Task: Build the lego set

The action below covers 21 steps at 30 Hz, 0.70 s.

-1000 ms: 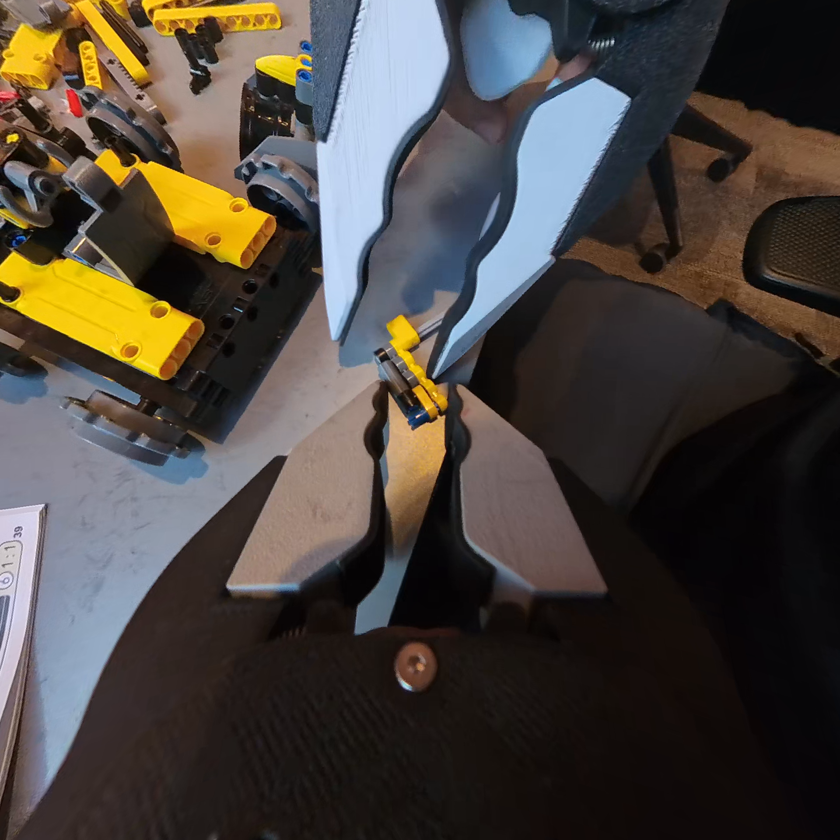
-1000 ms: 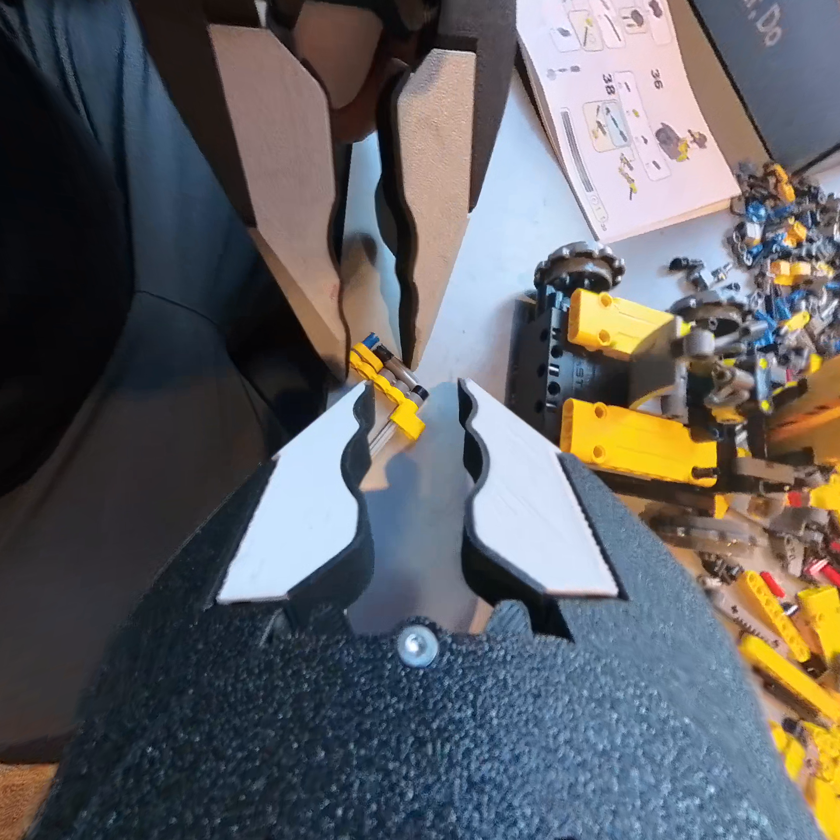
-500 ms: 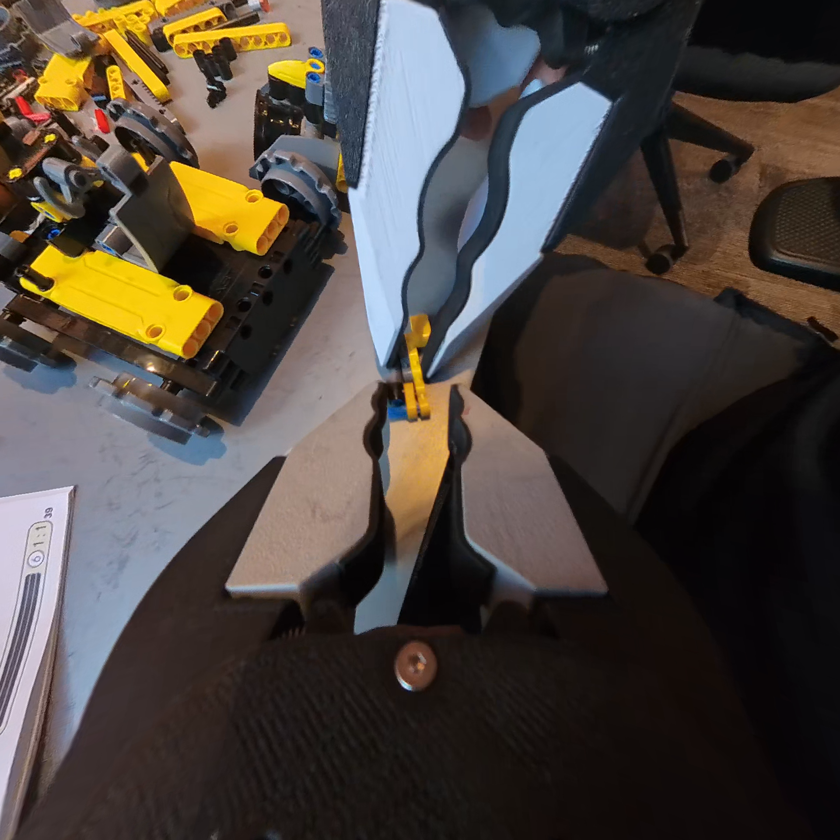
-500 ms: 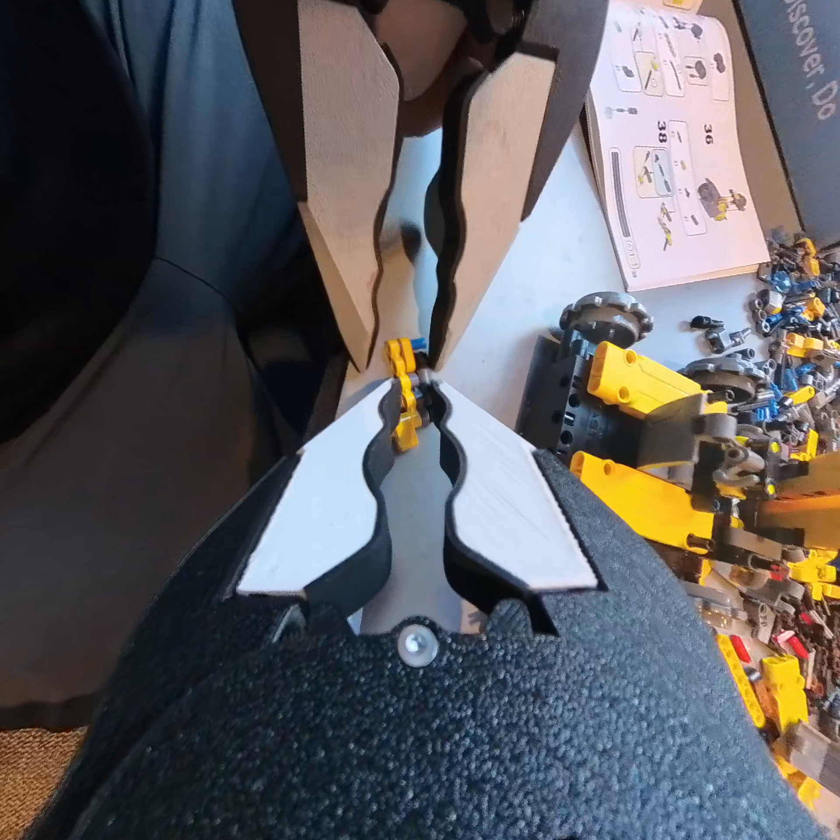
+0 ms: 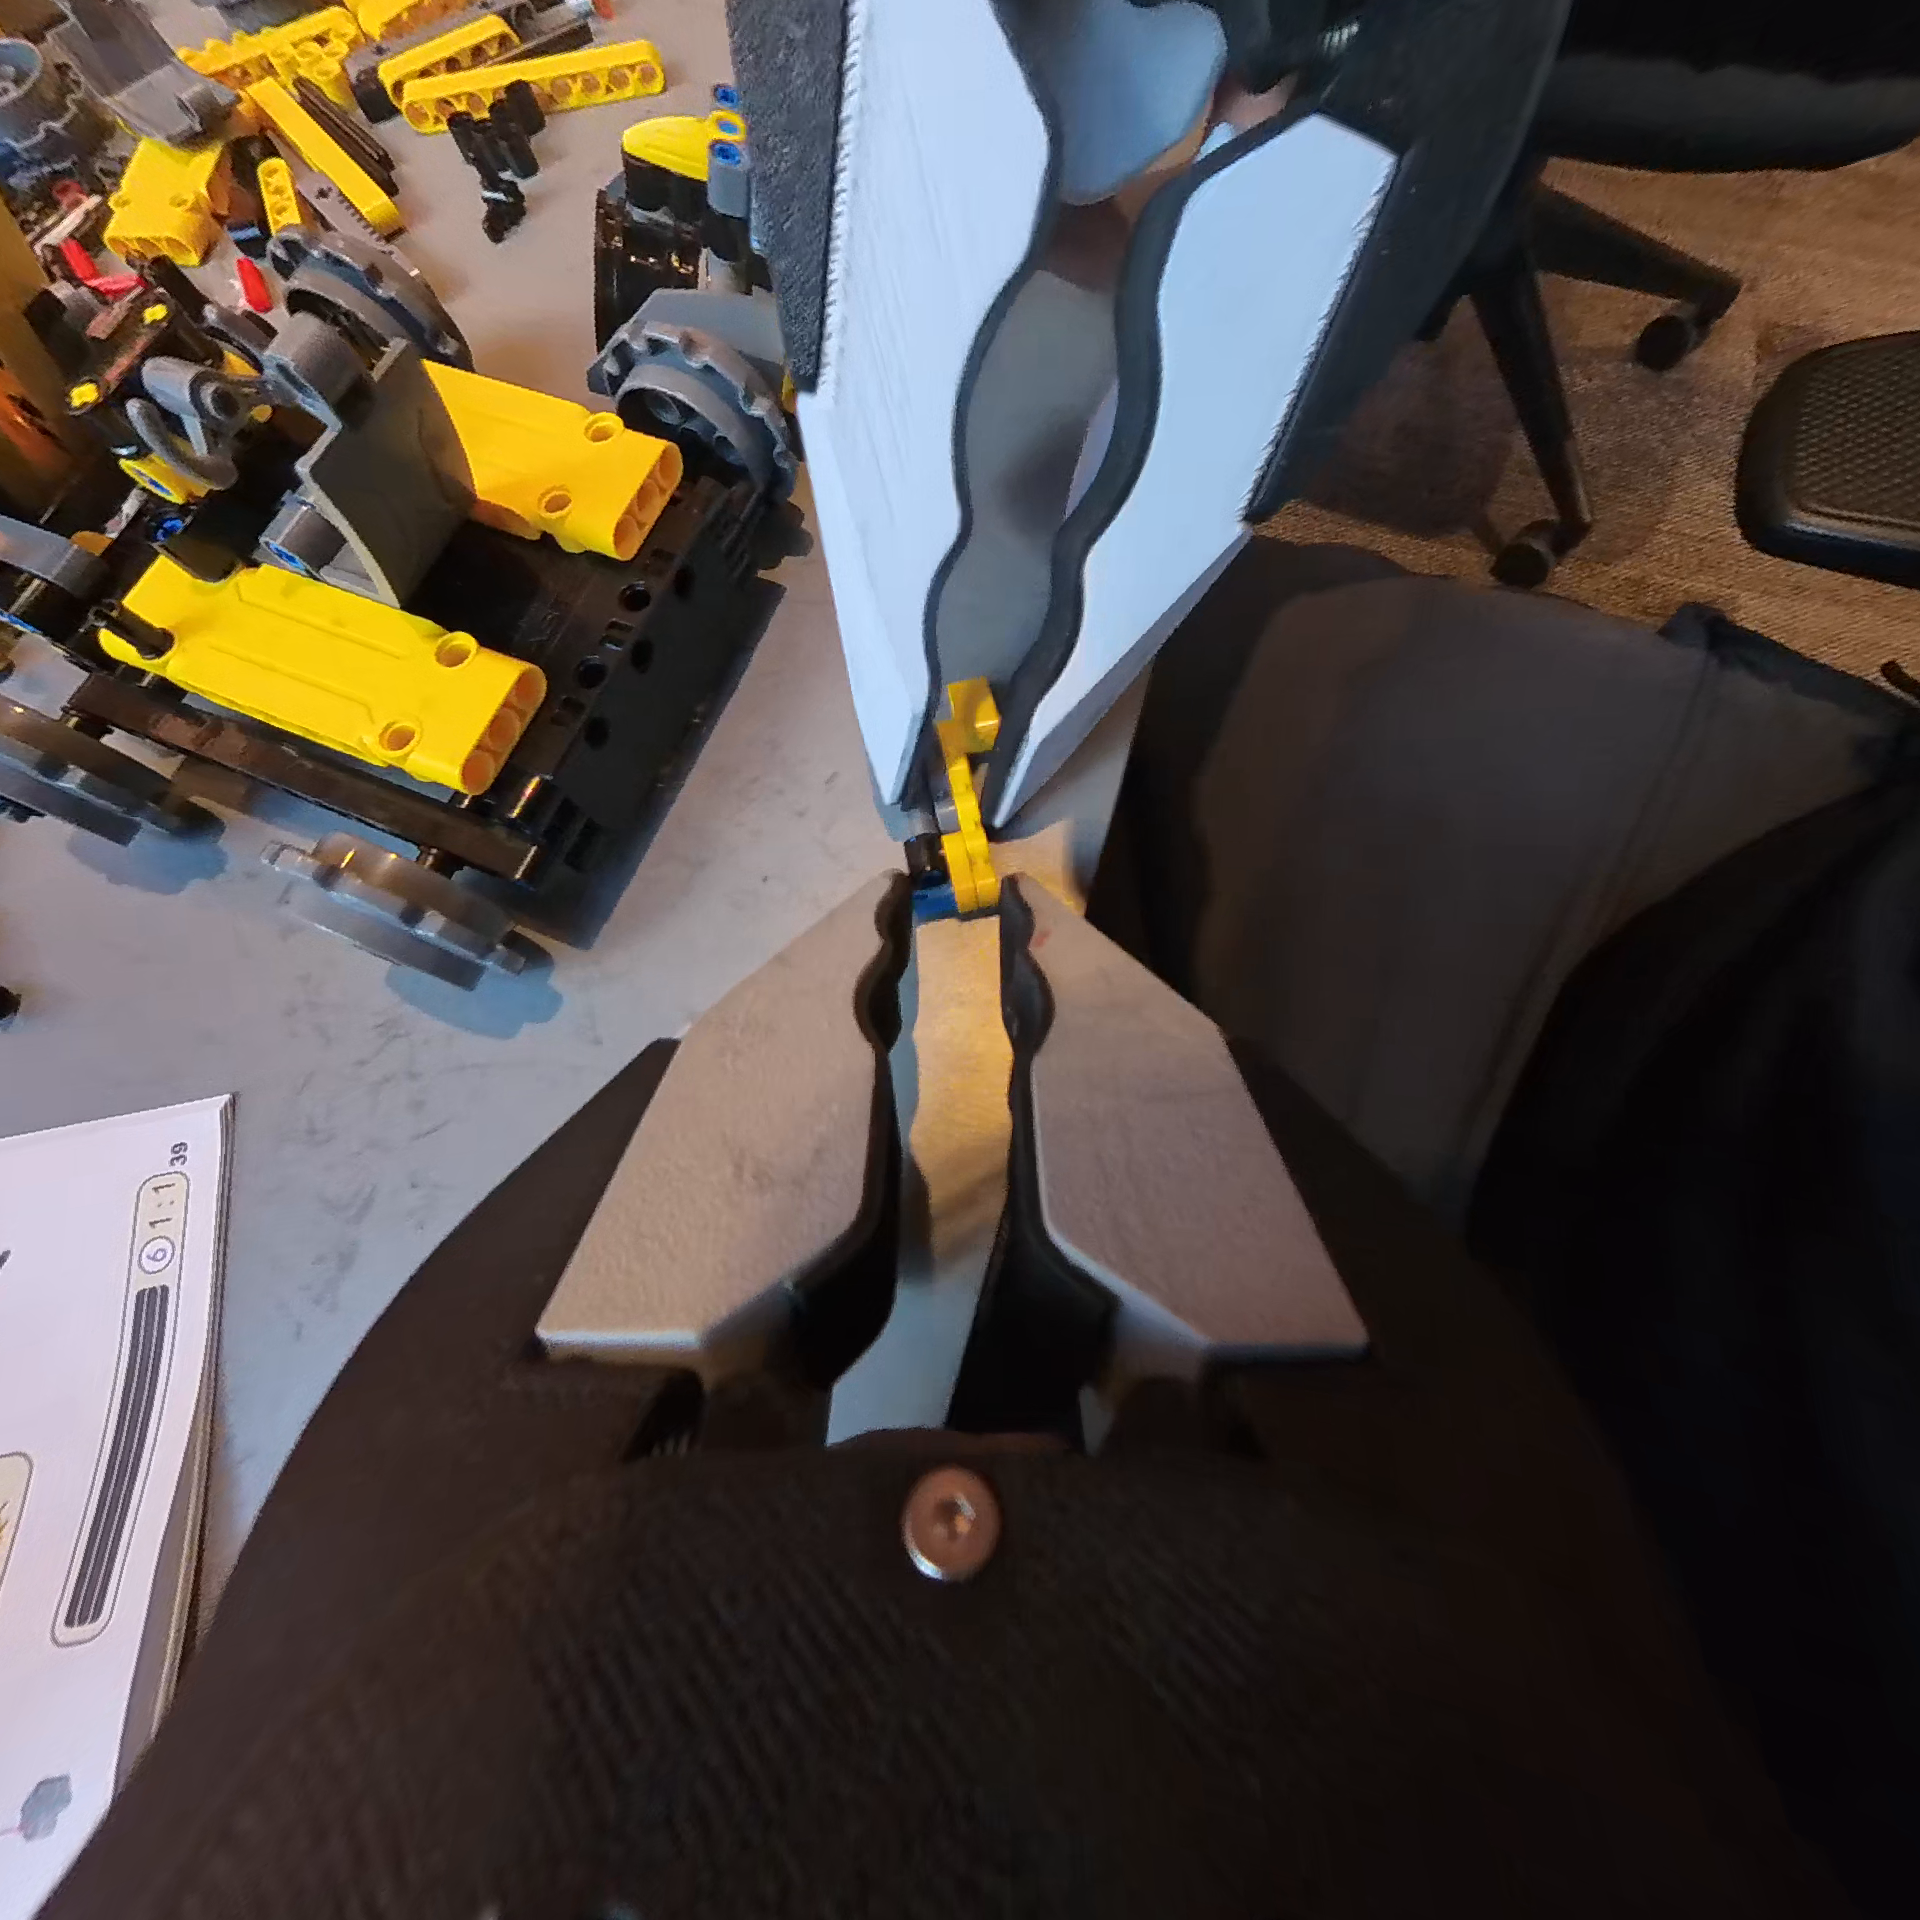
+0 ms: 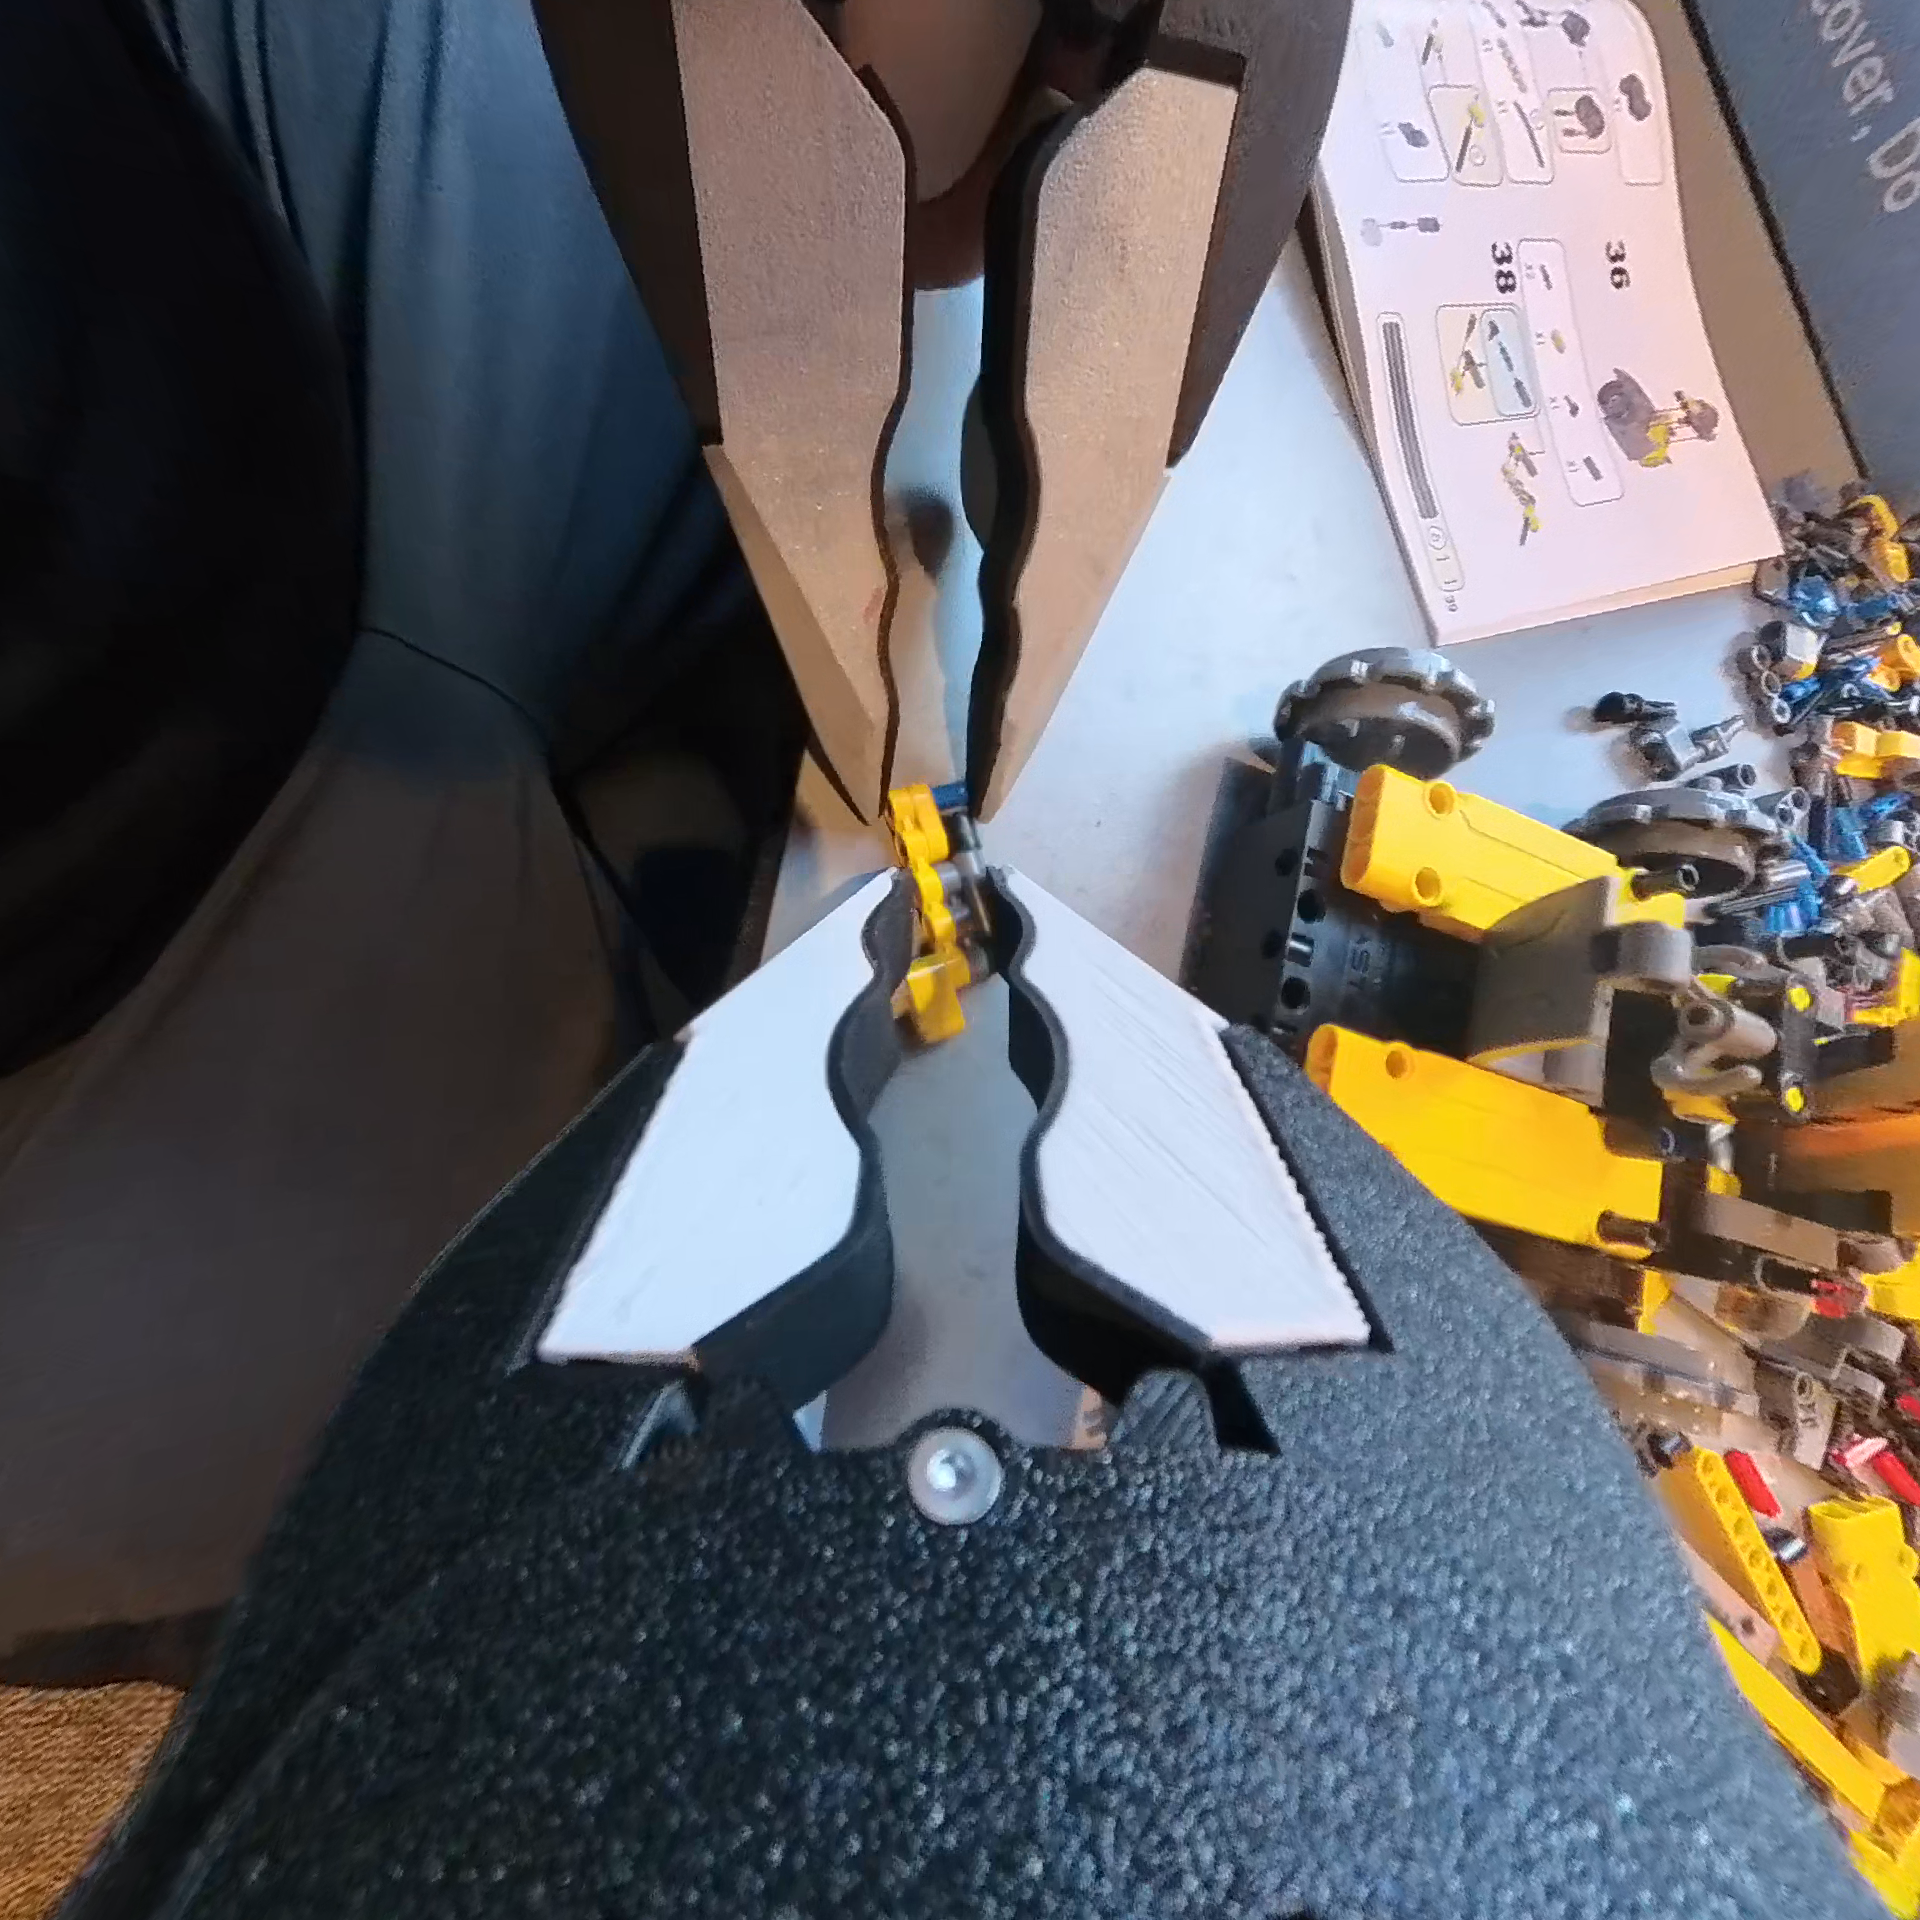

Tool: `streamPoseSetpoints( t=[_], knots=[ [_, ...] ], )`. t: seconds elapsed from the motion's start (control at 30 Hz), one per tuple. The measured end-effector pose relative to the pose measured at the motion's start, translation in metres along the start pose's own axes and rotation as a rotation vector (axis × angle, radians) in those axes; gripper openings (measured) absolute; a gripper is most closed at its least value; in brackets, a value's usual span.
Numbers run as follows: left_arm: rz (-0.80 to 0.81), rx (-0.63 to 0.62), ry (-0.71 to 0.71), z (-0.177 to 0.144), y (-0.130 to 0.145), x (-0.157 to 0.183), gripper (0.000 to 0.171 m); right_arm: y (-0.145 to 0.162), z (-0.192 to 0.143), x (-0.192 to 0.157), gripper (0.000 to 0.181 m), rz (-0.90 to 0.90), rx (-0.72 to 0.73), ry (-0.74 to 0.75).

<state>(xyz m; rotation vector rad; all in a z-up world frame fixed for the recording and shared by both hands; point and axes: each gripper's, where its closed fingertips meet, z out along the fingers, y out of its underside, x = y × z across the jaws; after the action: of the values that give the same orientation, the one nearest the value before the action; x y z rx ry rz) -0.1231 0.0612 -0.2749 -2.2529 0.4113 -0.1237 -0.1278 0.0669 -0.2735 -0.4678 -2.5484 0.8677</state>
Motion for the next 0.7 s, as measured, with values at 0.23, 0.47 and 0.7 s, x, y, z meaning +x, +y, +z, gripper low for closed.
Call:
streamPoseSetpoints(
  t=[0.23,0.47,0.7],
  knots=[
    [0.043,0.003,0.012,-0.0002,0.0,0.0002,0.015,-0.0003,0.0017,-0.002,0.015,0.036,-0.009,-0.078],
    [0.037,0.0,0.038,-0.0004,0.0004,0.0004,0.015,0.0001,0.0029,-0.0031,0.015,0.093,-0.024,-0.132],
    [0.035,-0.006,0.06,-0.0019,0.0017,0.0013,0.015,-0.0006,0.0038,-0.0044,0.014,0.092,-0.014,-0.147]
  ],
)
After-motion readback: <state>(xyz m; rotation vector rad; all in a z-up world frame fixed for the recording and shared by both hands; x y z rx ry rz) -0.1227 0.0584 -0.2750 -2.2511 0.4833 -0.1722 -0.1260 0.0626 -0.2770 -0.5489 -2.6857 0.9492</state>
